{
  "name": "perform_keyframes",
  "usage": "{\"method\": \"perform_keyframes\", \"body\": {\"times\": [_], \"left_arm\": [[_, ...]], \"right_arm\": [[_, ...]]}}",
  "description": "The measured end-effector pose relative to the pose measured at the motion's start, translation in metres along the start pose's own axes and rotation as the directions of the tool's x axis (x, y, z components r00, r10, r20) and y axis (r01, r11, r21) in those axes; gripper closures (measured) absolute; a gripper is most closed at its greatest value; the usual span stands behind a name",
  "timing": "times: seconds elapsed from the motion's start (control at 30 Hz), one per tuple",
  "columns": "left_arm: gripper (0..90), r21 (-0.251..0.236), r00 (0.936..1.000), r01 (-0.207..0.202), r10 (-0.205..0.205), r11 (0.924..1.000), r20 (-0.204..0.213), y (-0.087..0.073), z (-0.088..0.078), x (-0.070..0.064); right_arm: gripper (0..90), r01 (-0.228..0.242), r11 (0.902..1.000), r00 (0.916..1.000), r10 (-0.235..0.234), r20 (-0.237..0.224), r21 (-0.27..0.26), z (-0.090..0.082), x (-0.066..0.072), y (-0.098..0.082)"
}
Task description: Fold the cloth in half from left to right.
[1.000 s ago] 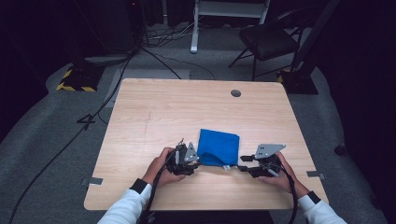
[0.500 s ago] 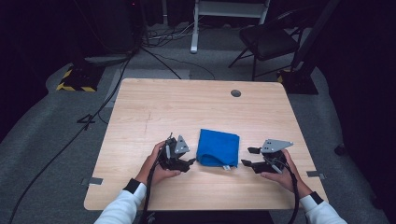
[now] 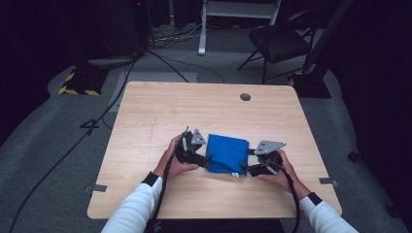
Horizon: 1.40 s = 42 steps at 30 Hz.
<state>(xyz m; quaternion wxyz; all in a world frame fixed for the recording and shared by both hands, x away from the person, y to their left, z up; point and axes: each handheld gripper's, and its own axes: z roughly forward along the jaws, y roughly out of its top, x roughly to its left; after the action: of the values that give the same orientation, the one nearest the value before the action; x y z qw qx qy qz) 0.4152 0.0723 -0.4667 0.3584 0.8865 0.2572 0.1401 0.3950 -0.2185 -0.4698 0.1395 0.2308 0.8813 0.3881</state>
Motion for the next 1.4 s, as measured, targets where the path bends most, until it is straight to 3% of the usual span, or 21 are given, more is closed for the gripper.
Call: {"method": "perform_keyframes", "body": {"times": [0.1, 0.43, 0.53, 0.73, 0.83, 0.93, 1.1, 1.27, 1.37, 1.4], "left_arm": [[20.6, 0.03, 0.999, -0.045, 0.044, 0.9986, 0.011, -0.001, 0.004, -0.005], [20.5, 0.106, 0.995, -0.095, 0.091, 0.9898, 0.043, -0.014, 0.016, -0.017], [22.6, 0.098, 0.9945, -0.099, 0.095, 0.9902, 0.045, -0.015, 0.016, -0.019], [27.7, 0.082, 0.9934, -0.073, 0.065, 0.9939, 0.094, -0.019, 0.014, -0.02], [28.7, 0.066, 0.9931, -0.042, 0.034, 0.997, 0.112, -0.024, 0.013, -0.022], [28.7, 0.061, 0.9909, -0.011, 0.002, 0.9981, 0.134, -0.028, 0.012, -0.022], [28.4, 0.076, 0.9931, -0.013, 0.004, 0.9971, 0.117, -0.03, 0.007, -0.026], [19.4, 0.062, 0.9968, -0.03, 0.025, 0.9976, 0.076, -0.033, -0.006, -0.028], [18.6, 0.058, 0.9981, -0.029, 0.026, 0.9979, 0.056, -0.034, -0.012, -0.027], [18.5, 0.049, 0.9993, -0.022, 0.021, 0.9986, 0.03, -0.037, -0.02, -0.026]], "right_arm": [[35.2, 0.008, 0.9998, 1.0, -0.008, -0.006, 0.018, 0.003, 0.001, -0.003], [34.9, 0.027, 0.9969, 0.9995, -0.025, -0.018, 0.074, 0.011, 0.003, -0.012], [34.4, 0.025, 0.9965, 0.9994, -0.023, -0.025, 0.079, 0.013, 0.002, -0.013], [32.9, 0.003, 0.9961, 0.9964, 0.004, -0.085, 0.088, 0.018, -0.005, -0.015], [32.4, -0.016, 0.9962, 0.9931, 0.026, -0.114, 0.086, 0.02, -0.01, -0.016], [32.3, -0.003, 0.9974, 0.9914, 0.012, -0.13, 0.072, 0.024, -0.014, -0.015], [32.2, 0.006, 0.9974, 0.9906, 0.004, -0.137, 0.072, 0.03, -0.016, -0.009], [34.9, 0.029, 0.997, 0.9946, -0.022, -0.101, 0.072, 0.026, -0.011, -0.007], [35.3, 0.054, 0.9966, 0.9959, -0.049, -0.076, 0.063, 0.021, -0.008, -0.005], [35.4, 0.056, 0.9968, 0.9957, -0.051, -0.077, 0.057, 0.019, -0.007, -0.005]]}}
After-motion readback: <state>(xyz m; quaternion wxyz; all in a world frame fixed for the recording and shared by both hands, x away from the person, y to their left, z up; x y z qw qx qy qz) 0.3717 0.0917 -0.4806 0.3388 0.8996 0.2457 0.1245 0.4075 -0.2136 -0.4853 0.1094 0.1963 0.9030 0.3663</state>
